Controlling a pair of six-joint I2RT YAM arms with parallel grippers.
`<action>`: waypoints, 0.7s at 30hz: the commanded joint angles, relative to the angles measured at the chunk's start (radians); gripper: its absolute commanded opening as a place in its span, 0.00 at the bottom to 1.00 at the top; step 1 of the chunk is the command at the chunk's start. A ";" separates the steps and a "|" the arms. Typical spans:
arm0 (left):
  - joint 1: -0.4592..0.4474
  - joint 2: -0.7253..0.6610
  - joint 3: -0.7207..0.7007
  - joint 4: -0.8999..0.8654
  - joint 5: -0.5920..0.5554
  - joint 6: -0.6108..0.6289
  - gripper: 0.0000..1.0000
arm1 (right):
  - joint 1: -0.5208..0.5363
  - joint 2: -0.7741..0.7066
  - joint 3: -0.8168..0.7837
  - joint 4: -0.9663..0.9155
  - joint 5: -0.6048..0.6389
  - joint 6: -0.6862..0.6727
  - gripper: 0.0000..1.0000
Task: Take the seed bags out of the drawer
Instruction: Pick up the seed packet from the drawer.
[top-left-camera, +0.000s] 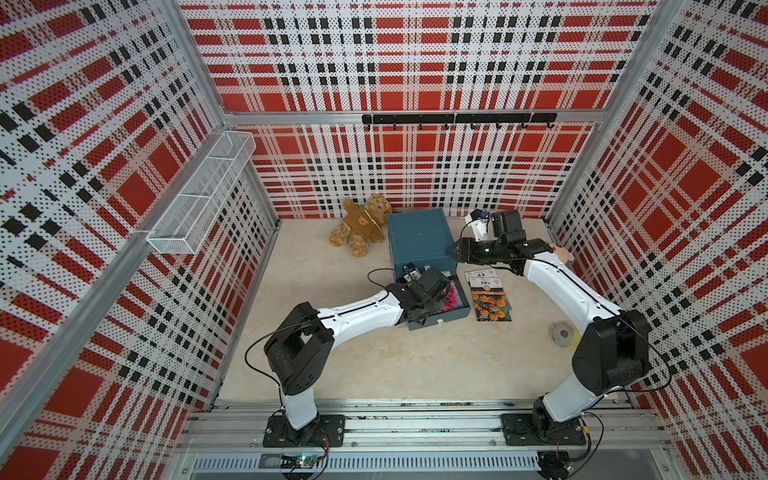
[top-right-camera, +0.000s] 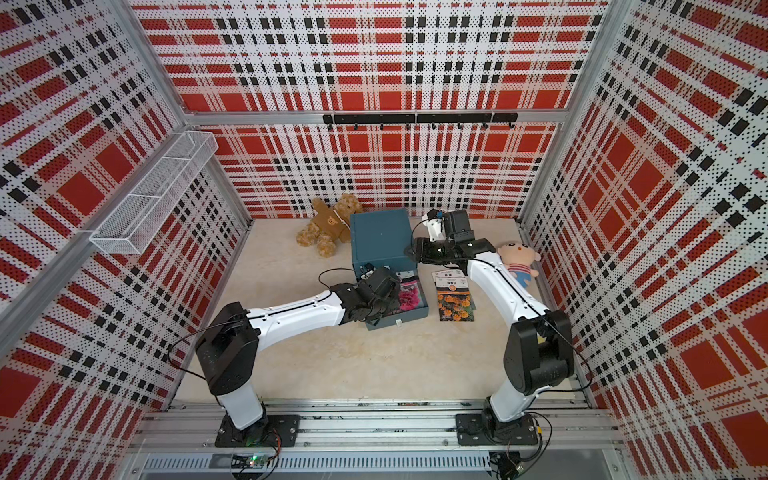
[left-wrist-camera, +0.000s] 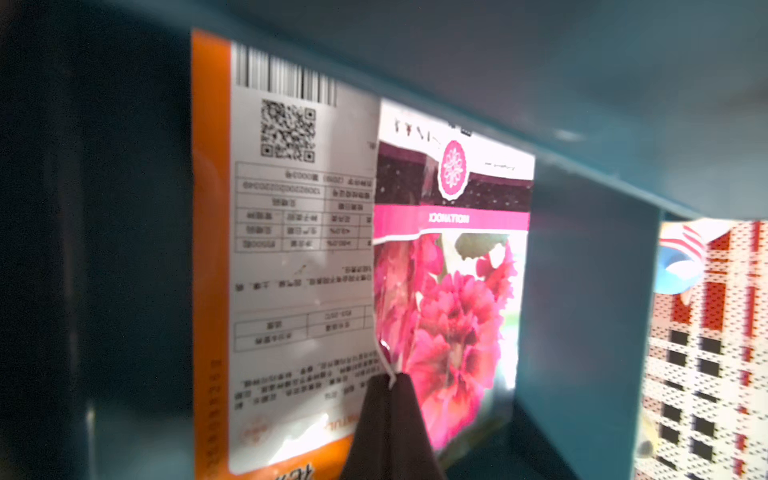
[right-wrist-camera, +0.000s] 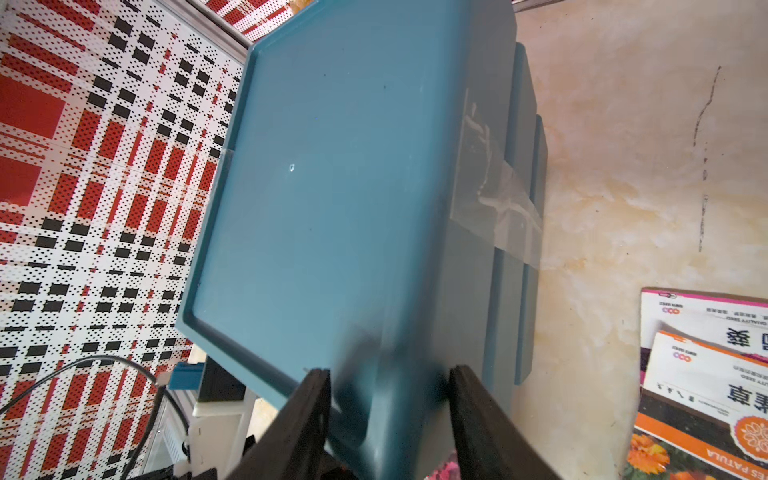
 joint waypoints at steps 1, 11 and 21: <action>0.024 -0.029 0.010 0.166 0.012 -0.028 0.00 | 0.014 0.025 -0.045 -0.156 -0.037 -0.031 0.52; 0.039 -0.137 -0.042 0.180 -0.018 -0.070 0.00 | 0.009 0.025 -0.040 -0.156 -0.040 -0.031 0.52; 0.068 -0.220 -0.095 0.265 0.059 -0.146 0.00 | 0.007 0.030 -0.036 -0.158 -0.036 -0.026 0.52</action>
